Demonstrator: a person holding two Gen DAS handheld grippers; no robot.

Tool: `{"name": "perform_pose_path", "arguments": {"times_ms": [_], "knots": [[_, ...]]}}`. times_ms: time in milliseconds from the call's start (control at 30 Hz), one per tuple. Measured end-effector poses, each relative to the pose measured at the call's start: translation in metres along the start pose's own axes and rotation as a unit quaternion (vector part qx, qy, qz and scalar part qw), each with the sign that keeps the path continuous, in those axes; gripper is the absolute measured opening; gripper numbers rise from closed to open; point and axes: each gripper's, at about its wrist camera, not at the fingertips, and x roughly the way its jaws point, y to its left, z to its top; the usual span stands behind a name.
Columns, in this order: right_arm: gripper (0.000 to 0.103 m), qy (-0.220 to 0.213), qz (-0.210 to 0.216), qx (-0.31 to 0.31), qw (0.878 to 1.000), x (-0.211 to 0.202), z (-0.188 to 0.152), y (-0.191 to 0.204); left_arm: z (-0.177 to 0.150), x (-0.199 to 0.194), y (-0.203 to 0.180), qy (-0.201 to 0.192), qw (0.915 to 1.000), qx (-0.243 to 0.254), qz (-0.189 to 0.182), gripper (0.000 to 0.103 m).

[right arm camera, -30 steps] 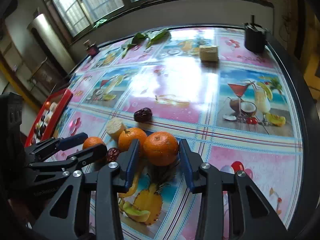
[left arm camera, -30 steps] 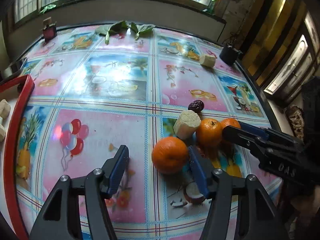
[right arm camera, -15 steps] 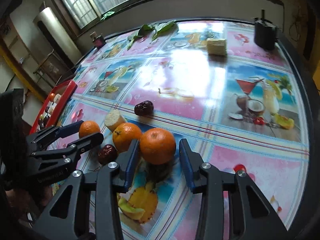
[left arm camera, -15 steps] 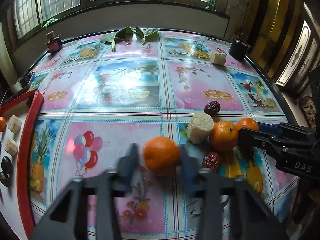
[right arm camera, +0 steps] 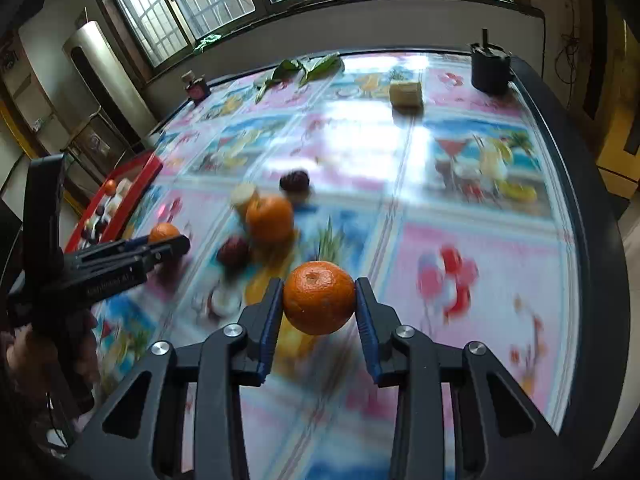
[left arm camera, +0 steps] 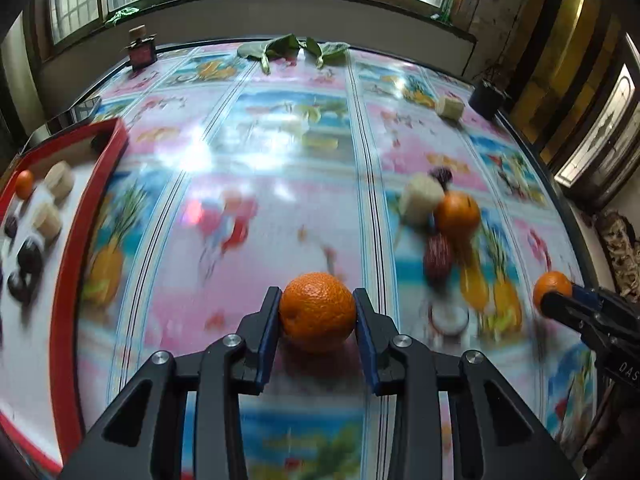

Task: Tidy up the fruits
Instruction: 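Carry both oranges over the red tray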

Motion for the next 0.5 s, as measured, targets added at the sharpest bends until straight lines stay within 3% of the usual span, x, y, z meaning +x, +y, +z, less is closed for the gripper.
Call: {"name": "perform_pose_path", "arguments": {"times_ms": [267,500], "knots": [[0.037,0.005,-0.032,0.007,0.999,-0.025,-0.048,0.013,-0.054,-0.035,-0.004,0.011,0.9998,0.009,0.014,0.035],[0.037,0.018,-0.047,0.029,0.998,-0.034,-0.070,0.029,-0.078,-0.055,0.003,0.010,0.9999,-0.006,0.005,0.035]]}}
